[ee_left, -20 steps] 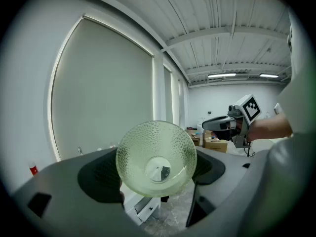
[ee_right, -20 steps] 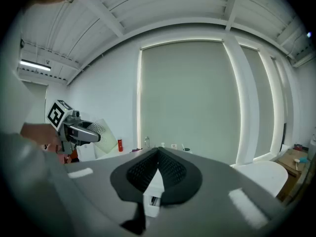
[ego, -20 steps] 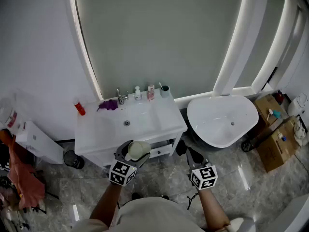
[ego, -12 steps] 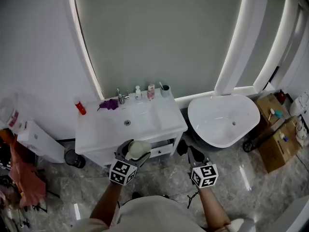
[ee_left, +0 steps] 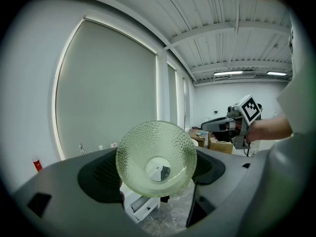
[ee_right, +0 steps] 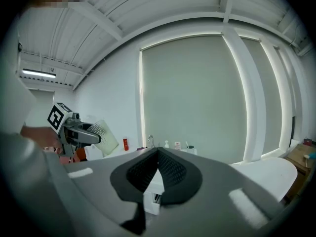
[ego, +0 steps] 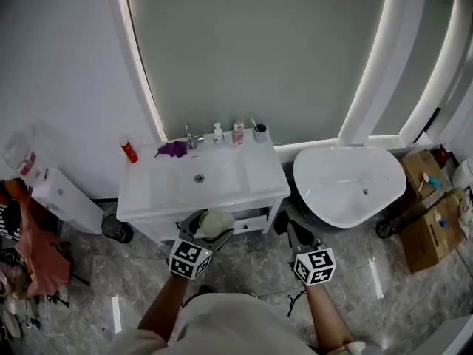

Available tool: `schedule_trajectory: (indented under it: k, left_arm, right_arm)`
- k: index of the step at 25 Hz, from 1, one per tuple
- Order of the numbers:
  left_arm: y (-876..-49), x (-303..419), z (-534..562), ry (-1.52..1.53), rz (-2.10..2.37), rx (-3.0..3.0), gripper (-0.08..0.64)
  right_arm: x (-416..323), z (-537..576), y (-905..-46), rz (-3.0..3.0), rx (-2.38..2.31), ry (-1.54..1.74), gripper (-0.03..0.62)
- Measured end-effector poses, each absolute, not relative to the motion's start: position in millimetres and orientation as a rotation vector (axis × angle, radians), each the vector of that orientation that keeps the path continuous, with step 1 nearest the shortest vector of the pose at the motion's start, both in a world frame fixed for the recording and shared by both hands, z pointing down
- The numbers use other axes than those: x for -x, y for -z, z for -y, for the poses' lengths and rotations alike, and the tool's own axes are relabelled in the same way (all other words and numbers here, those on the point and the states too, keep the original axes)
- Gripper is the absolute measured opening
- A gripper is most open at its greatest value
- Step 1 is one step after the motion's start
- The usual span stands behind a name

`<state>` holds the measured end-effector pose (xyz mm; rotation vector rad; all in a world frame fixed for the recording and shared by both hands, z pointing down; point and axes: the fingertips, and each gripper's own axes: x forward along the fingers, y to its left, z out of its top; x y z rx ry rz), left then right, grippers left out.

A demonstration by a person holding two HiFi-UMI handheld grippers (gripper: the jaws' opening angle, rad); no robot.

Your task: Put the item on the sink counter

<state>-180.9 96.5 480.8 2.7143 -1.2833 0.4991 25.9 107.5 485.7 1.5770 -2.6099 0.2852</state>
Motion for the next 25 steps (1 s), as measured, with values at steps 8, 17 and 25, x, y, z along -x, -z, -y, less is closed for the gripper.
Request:
schedule_trajectory:
  k: [8,17,25]
  left_arm:
    - [-496.7,163.2,-106.9,-0.500,1.305,-2.674,0.396]
    - [-506.1,149.5,-99.2,-0.503,1.314,-2.659,0.394]
    - [-512.2,155.5,-63.2,-0.494,1.320,-2.646,0.396]
  right_arm:
    - [-38.5,-109.5,-501.5,2.632,-1.511,-0.310,0.009]
    - [-47.8,-95.2,-514.6,2.640,-1.497,-0.351,0.011]
    - [-42.9,-62.6,-520.2,2.630,-1.484,-0.347,0.009]
